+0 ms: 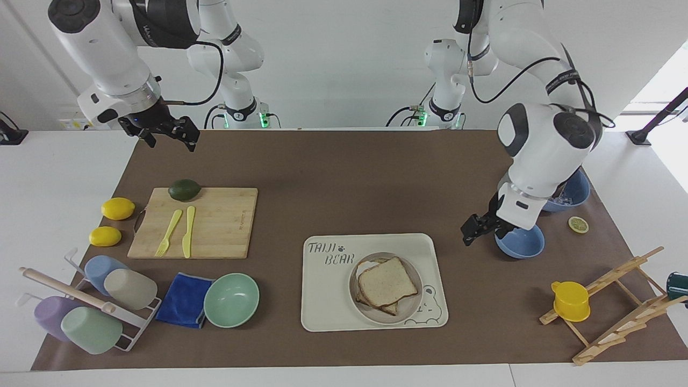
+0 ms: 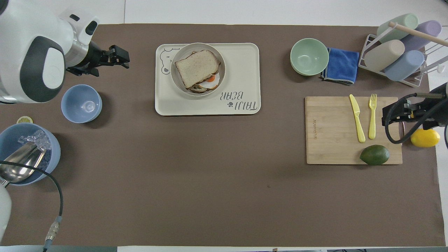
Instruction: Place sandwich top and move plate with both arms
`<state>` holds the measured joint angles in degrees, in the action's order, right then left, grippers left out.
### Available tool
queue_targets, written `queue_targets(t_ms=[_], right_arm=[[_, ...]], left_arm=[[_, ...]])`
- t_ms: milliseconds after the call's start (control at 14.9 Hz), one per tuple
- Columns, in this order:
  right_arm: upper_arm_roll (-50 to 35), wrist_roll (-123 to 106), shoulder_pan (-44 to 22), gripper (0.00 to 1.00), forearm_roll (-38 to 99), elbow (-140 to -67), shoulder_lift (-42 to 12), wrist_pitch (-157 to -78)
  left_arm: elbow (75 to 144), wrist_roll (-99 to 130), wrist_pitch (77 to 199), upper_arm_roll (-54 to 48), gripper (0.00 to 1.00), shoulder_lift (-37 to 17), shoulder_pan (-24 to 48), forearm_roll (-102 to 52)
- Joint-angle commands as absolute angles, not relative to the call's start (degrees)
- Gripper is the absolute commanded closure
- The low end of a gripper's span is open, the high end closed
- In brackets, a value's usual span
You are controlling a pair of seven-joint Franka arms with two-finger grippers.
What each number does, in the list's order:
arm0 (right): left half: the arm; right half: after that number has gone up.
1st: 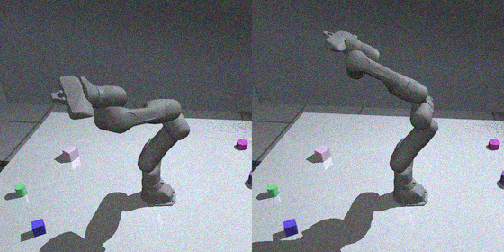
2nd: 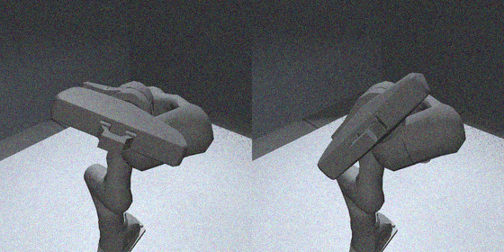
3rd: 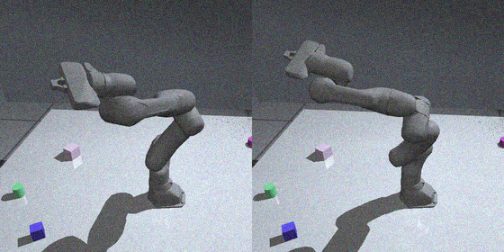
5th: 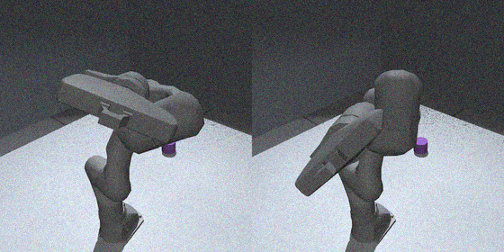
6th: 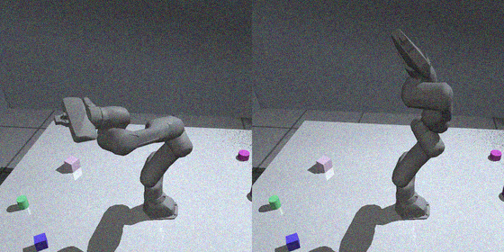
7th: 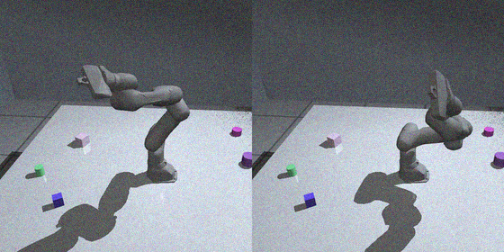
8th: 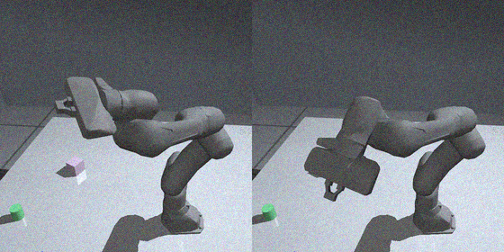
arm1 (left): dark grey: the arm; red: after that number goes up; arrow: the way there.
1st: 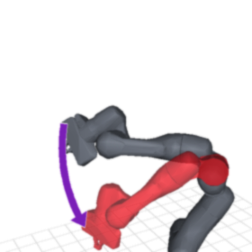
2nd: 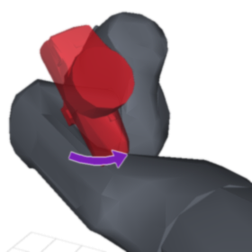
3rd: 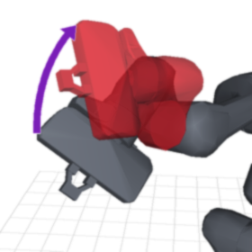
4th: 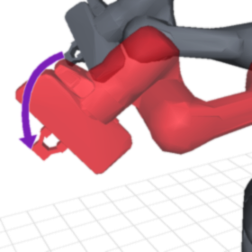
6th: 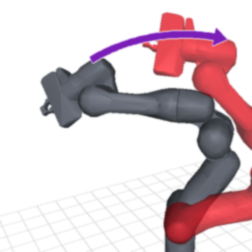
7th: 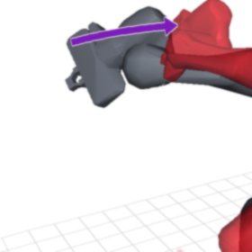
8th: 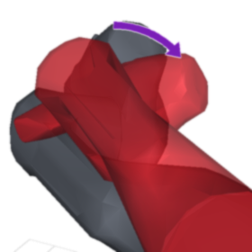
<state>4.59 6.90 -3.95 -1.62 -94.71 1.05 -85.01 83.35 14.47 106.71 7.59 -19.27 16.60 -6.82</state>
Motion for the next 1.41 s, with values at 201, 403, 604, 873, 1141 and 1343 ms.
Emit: queue_targets(t_ms=[201,403,604,873,1141,1343], right_arm=[[4.9,6.0,-3.8,0.0,-0.4,-96.2,2.4,-85.3],[4.9,6.0,-3.8,0.0,-0.4,-96.2,2.4,-85.3],[4.9,6.1,-3.8,0.0,-0.4,-96.2,2.4,-85.3],[4.9,6.0,-3.8,0.0,-0.4,-96.2,2.4,-85.3],[4.9,6.1,-3.8,0.0,-0.4,-96.2,2.4,-85.3],[4.9,6.1,-3.8,0.0,-0.4,-96.2,2.4,-85.3]], left_arm=[[86.8,11.3,91.8,7.5,0.0,-5.6,16.7,-2.7],[88.7,10.7,86.9,7.4,0.0,-0.6,16.5,-1.8],[92.9,9.5,85.4,5.4,0.0,3.3,13.3,-1.8],[96.2,8.7,87.8,-2.1,0.0,4.6,6.9,-1.8],[95.9,8.9,92.9,-1.4,0.0,3.7,8.5,1.6],[96.0,8.8,89.5,-1.6,0.0,4.0,7.8,1.7]])
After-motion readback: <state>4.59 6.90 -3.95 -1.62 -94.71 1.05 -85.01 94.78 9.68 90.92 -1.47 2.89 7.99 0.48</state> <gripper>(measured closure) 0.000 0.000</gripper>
